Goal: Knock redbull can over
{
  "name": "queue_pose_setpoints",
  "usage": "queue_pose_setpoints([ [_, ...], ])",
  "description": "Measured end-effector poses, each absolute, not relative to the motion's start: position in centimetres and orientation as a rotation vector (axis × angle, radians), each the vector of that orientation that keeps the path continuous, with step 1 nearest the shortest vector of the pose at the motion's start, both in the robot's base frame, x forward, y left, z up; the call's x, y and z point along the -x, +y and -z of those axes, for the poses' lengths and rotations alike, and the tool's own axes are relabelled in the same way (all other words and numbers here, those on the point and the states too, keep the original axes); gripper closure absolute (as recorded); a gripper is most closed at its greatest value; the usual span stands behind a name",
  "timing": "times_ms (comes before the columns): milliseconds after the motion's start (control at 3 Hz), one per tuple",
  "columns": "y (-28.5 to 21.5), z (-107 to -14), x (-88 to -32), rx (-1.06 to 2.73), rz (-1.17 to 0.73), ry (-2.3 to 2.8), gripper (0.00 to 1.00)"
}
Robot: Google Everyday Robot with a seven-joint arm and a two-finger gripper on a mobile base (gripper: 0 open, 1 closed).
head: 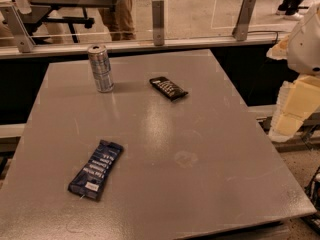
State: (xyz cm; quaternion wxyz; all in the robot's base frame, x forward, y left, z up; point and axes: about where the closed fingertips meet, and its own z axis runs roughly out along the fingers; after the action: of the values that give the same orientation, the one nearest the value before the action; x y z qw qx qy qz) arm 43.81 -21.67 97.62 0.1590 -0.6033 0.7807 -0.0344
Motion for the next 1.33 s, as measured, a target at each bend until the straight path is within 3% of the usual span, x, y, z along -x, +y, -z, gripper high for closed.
queue_pose_setpoints([
  [333, -21.4, -97.9, -44.2, 1.718, 0.1, 2.218, 0.0],
  [1000, -15.8, -98.5, -49.6, 1.679, 0.002, 2.062, 0.0],
  [1333, -9.2, -98.2, -54.5, 1.653, -0.091, 1.949, 0.0],
])
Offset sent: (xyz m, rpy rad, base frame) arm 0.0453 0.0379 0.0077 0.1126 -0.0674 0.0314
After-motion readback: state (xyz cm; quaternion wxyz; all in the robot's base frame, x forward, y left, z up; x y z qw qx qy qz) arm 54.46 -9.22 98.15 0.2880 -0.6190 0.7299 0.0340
